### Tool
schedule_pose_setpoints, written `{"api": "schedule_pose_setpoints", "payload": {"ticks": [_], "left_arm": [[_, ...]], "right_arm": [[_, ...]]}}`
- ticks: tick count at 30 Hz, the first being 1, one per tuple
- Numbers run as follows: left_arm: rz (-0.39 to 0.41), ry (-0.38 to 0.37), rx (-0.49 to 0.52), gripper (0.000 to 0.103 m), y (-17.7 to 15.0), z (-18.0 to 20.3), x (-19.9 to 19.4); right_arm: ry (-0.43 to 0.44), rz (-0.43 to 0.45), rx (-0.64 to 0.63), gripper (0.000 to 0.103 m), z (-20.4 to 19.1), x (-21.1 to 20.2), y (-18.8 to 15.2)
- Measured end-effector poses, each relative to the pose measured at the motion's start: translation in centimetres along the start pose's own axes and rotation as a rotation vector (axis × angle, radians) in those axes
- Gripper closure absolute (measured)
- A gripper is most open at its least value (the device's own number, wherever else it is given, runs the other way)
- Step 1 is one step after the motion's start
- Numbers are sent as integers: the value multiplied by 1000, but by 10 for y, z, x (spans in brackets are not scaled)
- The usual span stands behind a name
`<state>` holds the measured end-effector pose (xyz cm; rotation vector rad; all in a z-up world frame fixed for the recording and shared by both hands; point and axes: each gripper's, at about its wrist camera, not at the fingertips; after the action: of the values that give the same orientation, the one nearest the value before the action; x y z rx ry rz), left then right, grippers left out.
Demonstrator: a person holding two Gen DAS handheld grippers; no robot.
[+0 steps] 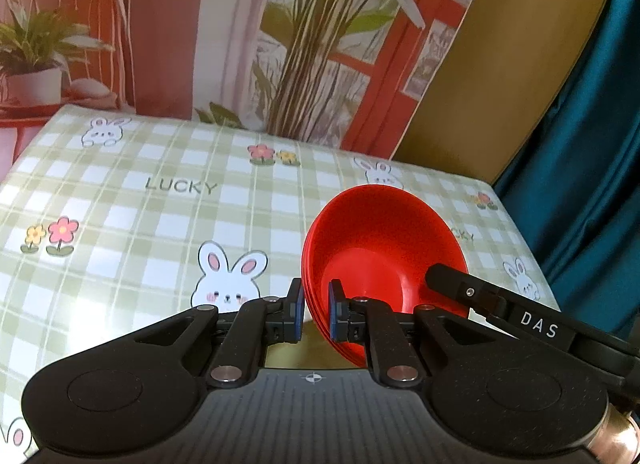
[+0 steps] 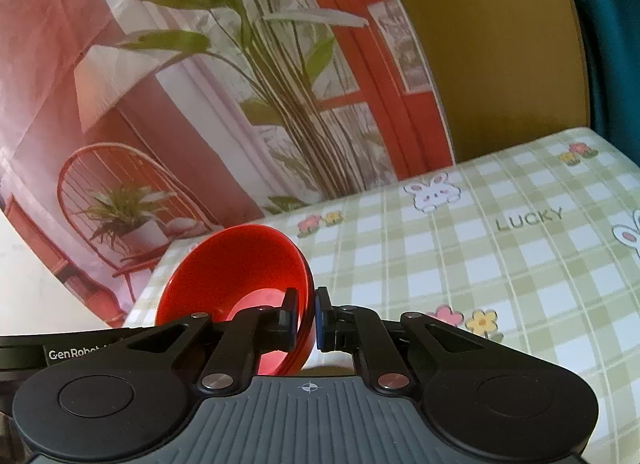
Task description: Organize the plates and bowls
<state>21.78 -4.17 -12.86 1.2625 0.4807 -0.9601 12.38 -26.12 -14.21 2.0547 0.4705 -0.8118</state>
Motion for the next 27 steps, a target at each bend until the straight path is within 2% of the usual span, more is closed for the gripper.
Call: {"api": "schedule_pose_setpoints", "payload": {"ticks": [16, 27], "left_arm": [[-86, -2, -32, 90, -34, -11, 16], [-103, 11, -30, 88, -53, -14, 15]], "right_arm": [[-26, -88, 7, 95, 4, 4, -31], [-50, -132, -12, 96, 3, 9, -45]]}}
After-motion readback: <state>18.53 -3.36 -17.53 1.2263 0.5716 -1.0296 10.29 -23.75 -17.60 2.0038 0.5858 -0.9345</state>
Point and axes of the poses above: each gripper's, at about its wrist camera, not at the fingertips, and x roughly the way its jaws point, z to its right, y to its top, and after that the axes turned 7 degrees about -z, right-handed
